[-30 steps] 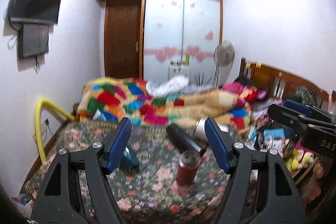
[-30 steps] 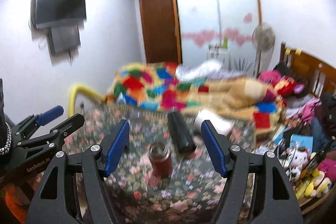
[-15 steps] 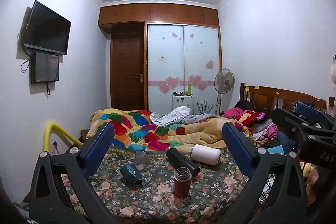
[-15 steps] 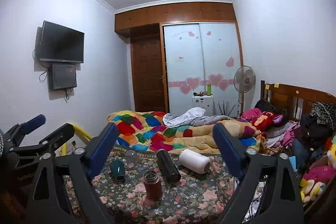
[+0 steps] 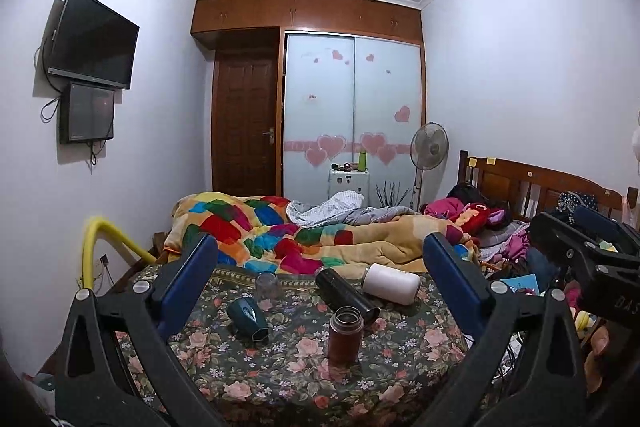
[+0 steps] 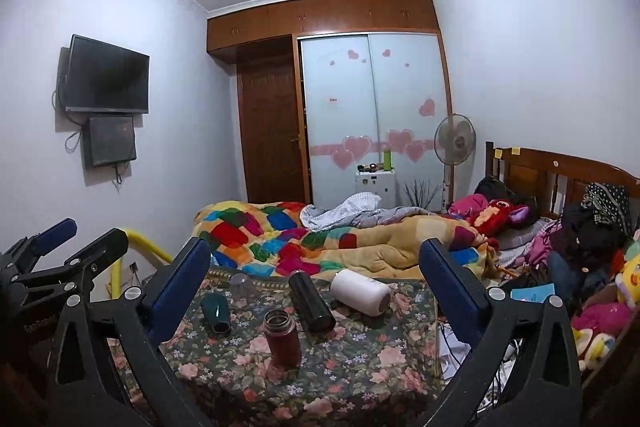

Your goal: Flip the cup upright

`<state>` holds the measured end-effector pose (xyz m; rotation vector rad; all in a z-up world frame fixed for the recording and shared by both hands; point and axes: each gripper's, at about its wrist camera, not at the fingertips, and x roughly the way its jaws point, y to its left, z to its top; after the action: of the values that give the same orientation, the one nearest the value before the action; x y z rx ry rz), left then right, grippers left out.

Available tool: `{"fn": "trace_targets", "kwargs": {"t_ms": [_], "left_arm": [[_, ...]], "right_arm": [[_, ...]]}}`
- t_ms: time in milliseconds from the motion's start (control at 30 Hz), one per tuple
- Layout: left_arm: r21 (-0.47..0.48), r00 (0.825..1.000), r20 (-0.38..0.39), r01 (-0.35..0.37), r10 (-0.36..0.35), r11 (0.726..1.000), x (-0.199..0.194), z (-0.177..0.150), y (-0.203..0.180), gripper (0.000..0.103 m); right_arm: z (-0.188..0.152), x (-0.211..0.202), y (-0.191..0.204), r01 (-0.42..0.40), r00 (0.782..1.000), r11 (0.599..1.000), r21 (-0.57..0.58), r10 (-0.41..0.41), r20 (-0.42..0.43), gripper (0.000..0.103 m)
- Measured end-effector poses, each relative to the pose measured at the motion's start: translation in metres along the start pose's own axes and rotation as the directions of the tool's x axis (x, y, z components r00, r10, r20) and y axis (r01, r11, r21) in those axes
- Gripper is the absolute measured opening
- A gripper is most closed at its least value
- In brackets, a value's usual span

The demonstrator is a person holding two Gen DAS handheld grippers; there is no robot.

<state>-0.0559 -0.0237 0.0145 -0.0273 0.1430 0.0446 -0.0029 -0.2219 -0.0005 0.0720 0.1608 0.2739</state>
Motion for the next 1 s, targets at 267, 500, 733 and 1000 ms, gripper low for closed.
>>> {"fn": "trace_targets", "kwargs": {"t_ms": [267,500,733,1000], "left_arm": [[-0.002,1.0,-0.009,0.002,-0.002,1.0,0.0032,-0.0003,0.0001,0.103],[-0.002,1.0,-0.012,0.001,-0.001,1.0,0.0026,-0.0012,0.0002,0.103],[-0.003,1.0,-0.018,-0.001,0.001,1.0,0.0046,-0.0009,0.0008,0.103],[-0.004,1.0,-0.019,-0.001,0.001,1.0,0.005,-0.0009,0.0003,0.103]], "right_arm": [[0.0005,0.0004,0.0018,-0.005,1.0,1.0,-0.013,0.005,-0.01,0.103],[0.001,0.0013,0.0015,-0.011,1.0,1.0,-0.016,0.011,-0.019,0.103],[0.0013,0.0014,0.0021,-0.011,1.0,1.0,-0.016,0.011,-0.02,0.103],[0.0017,0.0014,0.0021,-0.012,1.0,1.0,-0.016,0.012,-0.021,0.103]]}}
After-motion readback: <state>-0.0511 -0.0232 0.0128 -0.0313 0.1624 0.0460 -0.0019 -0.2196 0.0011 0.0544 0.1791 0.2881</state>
